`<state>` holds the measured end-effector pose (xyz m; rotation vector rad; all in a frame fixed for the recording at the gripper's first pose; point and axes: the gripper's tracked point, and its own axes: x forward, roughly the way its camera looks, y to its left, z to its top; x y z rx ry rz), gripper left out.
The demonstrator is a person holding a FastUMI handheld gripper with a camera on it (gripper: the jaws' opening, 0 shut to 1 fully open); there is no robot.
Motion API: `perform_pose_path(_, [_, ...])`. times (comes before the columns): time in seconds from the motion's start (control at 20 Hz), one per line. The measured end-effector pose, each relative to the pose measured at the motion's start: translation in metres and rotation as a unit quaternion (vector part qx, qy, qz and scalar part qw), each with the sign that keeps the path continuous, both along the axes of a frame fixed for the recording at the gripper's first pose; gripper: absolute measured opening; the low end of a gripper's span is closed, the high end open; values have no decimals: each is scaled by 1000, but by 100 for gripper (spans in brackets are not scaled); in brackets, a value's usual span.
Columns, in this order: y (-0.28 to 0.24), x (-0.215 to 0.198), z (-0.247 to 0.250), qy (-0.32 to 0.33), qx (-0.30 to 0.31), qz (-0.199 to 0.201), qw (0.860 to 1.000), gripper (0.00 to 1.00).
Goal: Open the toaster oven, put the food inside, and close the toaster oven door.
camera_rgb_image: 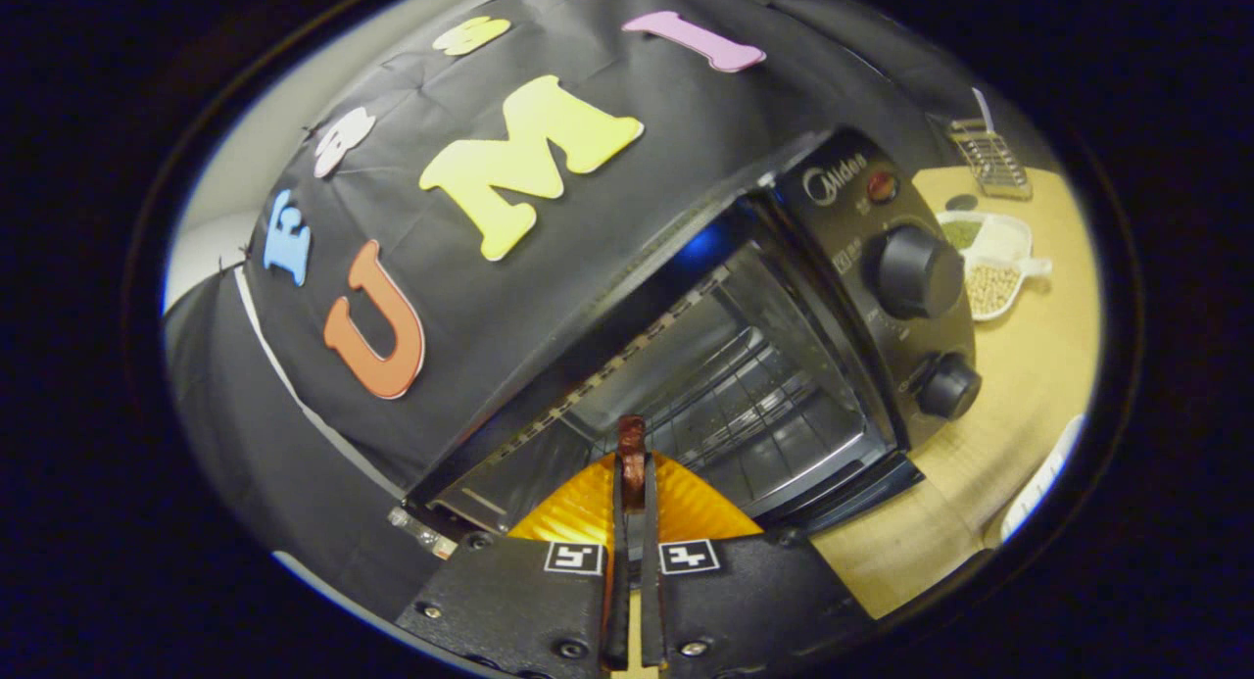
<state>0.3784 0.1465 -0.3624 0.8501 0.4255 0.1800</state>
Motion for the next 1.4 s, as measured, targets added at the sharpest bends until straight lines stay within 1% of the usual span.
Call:
perform_pose_path(0.1, [-12,5,-12,17,-11,-13,1000,10])
perform_pose_path(0.3, [-15,7,-16,16,-59,-13,998,14])
perform_pose_path(0.35, [-17,8,-19,16,-75,-17,997,14])
perform_pose_path(0.45, [-24,9,-23,25,-117,-32,992,17])
perform_pose_path(0.5, [-28,10,-28,32,-140,-36,989,22])
perform_pose_path(0.6, [-31,10,-29,34,-165,-43,985,30])
perform_pose_path(0.65, [-34,8,-25,30,-176,-49,983,31])
perform_pose_path(0.75, [-40,3,-16,15,-194,-70,978,39])
perform_pose_path(0.8, [-43,0,-16,10,-209,-79,975,52])
perform_pose_path(0.85, [-44,-5,-13,7,-223,-84,971,60])
perform_pose_path(0.95, [-37,-16,-5,-10,-238,-77,968,72])
perform_pose_path(1.05, [-33,-31,2,-24,-257,-72,963,76])
perform_pose_path(1.15, [-30,-53,6,-43,-277,-63,958,92])
perform_pose_path(1.2, [-27,-64,7,-49,-284,-63,955,96])
perform_pose_path(1.25, [-22,-75,4,-48,-297,-50,952,95])
perform_pose_path(1.3, [-19,-90,2,-44,-308,-36,950,100])
perform_pose_path(1.4, [-9,-113,5,-46,-316,-17,948,100])
